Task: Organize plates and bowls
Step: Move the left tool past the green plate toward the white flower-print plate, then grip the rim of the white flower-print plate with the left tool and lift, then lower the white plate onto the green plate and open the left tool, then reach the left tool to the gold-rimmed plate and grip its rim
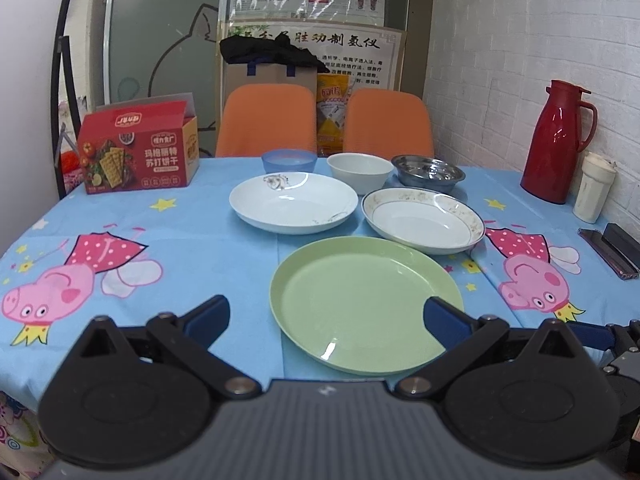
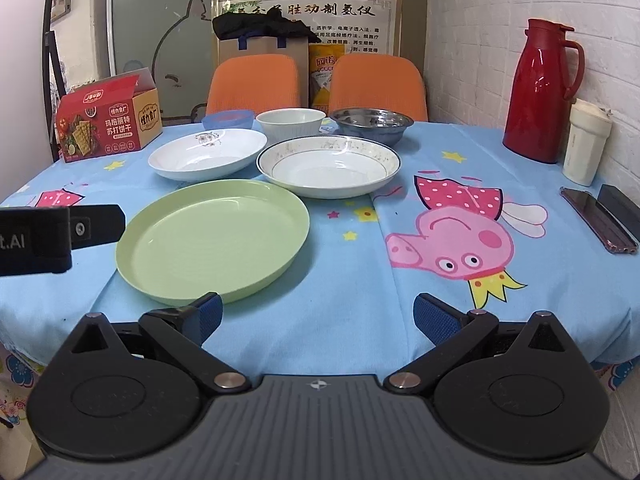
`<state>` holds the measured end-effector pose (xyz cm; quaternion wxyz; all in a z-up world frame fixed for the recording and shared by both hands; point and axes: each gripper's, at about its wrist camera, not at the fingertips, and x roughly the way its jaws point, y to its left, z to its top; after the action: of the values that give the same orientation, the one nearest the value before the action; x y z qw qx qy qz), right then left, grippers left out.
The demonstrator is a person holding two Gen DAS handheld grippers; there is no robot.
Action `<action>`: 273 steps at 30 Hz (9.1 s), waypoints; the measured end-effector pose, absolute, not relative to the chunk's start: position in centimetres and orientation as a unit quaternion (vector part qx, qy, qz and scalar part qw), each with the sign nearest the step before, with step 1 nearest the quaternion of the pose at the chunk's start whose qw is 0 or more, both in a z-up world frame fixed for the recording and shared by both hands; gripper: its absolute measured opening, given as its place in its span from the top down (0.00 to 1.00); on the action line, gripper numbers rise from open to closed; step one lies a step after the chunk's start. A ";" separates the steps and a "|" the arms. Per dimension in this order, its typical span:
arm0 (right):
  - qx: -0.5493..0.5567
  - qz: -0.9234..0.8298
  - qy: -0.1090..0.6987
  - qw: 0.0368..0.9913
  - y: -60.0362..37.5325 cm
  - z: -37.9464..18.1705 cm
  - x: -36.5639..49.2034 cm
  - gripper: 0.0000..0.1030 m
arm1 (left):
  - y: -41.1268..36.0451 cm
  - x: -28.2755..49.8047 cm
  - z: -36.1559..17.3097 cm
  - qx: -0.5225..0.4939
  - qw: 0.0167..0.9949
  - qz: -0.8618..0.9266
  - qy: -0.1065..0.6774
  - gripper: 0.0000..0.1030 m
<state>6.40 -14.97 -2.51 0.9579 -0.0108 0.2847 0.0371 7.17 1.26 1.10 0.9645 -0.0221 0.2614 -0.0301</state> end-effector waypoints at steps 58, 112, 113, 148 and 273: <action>-0.009 0.138 0.305 0.942 -11.8 -4.1 15.4 0.01 | 5.2 18.3 -2.6 -0.038 0.921 -0.060 0.383 0.53; -0.044 0.231 0.323 0.917 -2.8 -3.4 36.3 0.00 | 18.1 33.1 -0.8 -0.133 0.919 0.003 0.372 0.32; -0.048 0.228 0.321 0.918 -2.8 -3.4 36.2 0.00 | 17.9 33.6 -1.1 -0.136 0.916 -0.001 0.378 0.32; -0.033 0.221 0.265 0.938 -3.6 -0.9 32.3 0.00 | 12.9 33.5 2.1 -0.061 0.936 -0.025 0.347 0.64; -0.013 0.117 0.327 0.938 -20.5 -4.4 30.4 0.00 | -5.7 37.8 -3.0 -0.003 0.884 -0.128 0.450 0.29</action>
<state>30.38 -20.53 -4.36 0.9378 -0.0128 0.3268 0.1168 37.80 -5.65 -2.96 0.8838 -0.0027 0.4501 -0.1278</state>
